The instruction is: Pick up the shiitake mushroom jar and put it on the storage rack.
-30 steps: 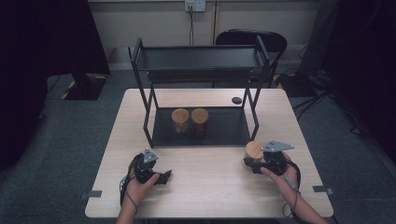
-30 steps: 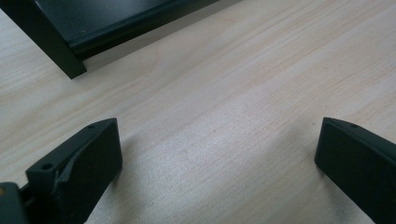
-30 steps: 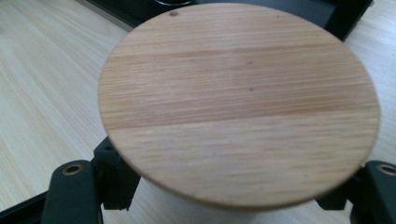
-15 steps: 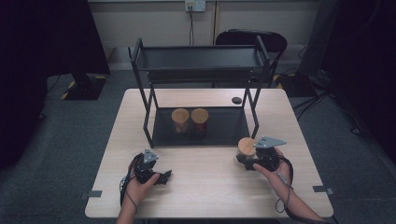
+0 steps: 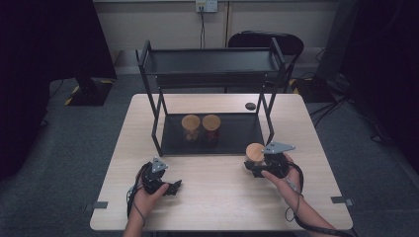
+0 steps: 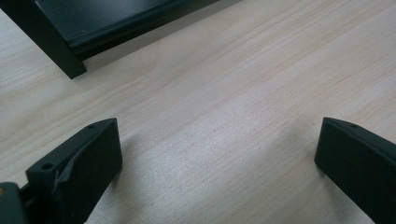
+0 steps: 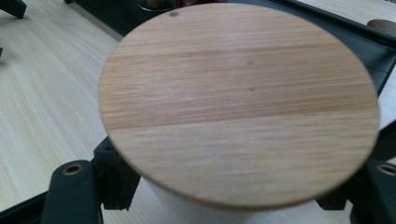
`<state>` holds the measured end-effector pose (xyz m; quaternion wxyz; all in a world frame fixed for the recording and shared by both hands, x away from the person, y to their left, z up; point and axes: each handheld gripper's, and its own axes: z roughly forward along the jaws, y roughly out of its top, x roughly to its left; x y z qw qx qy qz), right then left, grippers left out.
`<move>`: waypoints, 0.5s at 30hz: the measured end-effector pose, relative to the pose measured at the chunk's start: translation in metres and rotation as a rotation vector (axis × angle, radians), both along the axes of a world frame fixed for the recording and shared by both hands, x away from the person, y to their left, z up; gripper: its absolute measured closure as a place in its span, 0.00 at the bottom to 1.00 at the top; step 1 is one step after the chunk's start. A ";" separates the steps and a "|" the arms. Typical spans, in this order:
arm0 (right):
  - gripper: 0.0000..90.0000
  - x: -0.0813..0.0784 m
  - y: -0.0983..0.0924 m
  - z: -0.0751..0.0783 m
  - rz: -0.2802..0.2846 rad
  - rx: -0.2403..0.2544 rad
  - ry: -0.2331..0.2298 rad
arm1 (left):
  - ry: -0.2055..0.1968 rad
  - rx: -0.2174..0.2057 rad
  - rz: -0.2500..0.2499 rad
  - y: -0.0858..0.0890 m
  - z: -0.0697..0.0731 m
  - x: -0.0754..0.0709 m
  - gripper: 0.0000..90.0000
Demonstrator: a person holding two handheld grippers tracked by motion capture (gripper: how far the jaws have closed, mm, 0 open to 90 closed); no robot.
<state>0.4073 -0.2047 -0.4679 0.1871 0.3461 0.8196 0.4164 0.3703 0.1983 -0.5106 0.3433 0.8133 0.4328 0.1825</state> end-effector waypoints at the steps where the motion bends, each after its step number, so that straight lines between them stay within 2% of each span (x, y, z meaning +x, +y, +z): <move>1: 0.28 0.001 0.001 0.000 0.001 -0.001 -0.001 | 0.000 0.000 0.000 0.000 0.000 0.000 0.00; 15: 0.28 0.009 0.015 0.003 0.009 -0.008 -0.007 | 0.000 0.000 0.000 0.000 0.000 0.000 0.00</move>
